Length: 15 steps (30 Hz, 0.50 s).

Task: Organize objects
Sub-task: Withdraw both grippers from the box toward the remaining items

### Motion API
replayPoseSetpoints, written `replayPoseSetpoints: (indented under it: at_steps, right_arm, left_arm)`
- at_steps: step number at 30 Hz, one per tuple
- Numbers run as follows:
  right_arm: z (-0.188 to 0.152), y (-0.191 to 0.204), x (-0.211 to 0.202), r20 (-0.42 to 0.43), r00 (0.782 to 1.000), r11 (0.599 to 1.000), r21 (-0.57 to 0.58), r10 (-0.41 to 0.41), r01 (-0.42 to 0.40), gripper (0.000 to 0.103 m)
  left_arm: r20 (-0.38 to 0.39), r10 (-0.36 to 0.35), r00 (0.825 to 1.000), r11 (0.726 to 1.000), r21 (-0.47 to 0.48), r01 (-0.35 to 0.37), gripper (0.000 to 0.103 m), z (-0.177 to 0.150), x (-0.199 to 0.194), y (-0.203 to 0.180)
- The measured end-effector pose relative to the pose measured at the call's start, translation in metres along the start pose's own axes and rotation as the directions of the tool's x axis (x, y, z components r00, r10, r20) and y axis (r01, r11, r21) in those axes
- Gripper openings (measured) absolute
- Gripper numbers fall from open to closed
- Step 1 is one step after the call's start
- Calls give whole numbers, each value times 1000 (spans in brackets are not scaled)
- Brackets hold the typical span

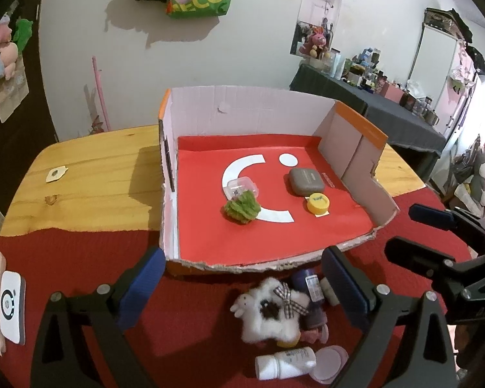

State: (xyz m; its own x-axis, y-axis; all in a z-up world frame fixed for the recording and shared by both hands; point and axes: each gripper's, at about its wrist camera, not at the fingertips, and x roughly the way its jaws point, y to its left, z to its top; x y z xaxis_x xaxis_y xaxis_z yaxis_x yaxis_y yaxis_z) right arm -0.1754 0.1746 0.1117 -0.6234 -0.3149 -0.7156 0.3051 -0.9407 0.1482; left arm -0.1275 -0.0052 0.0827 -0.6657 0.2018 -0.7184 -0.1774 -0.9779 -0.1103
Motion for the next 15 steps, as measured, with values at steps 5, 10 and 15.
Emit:
replayPoseSetpoints:
  at_steps: [5,10,15]
  right_arm:
    - [-4,4,-5,4,1000,1000,-5,4,-4,91]
    - [-10,9,-9,10,1000,1000,-19,-9,9,91]
    - [-14,9,-13,21,1000,1000,-9,-6,6,91]
  left_arm:
    - [-9,-4,1000,1000,-1,4,99,-5,-3,0]
    - [-14,-1,1000,1000,1,1,99,-14,-7,-1]
    - [-21,-9,1000,1000,-8,9,99,-23,-10,-1]
